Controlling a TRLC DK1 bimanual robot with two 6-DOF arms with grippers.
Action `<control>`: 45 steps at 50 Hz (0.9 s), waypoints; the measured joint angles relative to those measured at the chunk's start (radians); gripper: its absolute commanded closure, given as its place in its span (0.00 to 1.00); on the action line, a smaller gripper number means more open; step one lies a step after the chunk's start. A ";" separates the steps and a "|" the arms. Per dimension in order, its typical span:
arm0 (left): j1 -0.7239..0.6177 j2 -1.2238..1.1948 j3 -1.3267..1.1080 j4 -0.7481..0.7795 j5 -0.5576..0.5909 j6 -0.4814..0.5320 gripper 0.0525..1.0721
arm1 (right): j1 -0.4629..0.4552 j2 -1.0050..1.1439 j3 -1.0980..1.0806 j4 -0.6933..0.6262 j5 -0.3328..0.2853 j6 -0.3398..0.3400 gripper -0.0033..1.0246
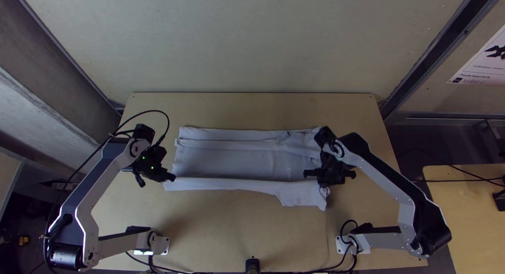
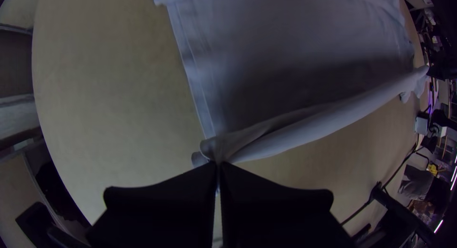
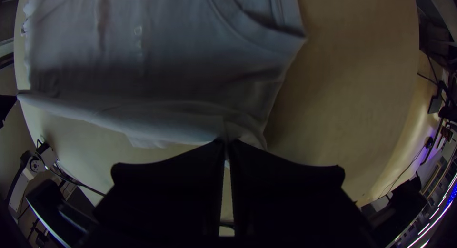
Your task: Fold the t-shirt
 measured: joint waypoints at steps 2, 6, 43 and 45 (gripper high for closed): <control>0.000 0.014 0.018 0.008 0.003 0.000 0.97 | -0.007 0.018 0.021 0.000 0.009 -0.006 0.97; 0.000 0.047 0.055 0.027 0.005 -0.001 0.97 | -0.018 0.055 0.061 0.000 0.021 -0.012 0.97; -0.021 0.393 0.442 0.045 0.006 -0.027 0.97 | -0.157 0.356 0.369 0.055 0.053 -0.126 0.97; -0.024 0.414 0.463 0.045 0.006 -0.027 0.97 | -0.168 0.374 0.389 0.056 0.053 -0.131 0.97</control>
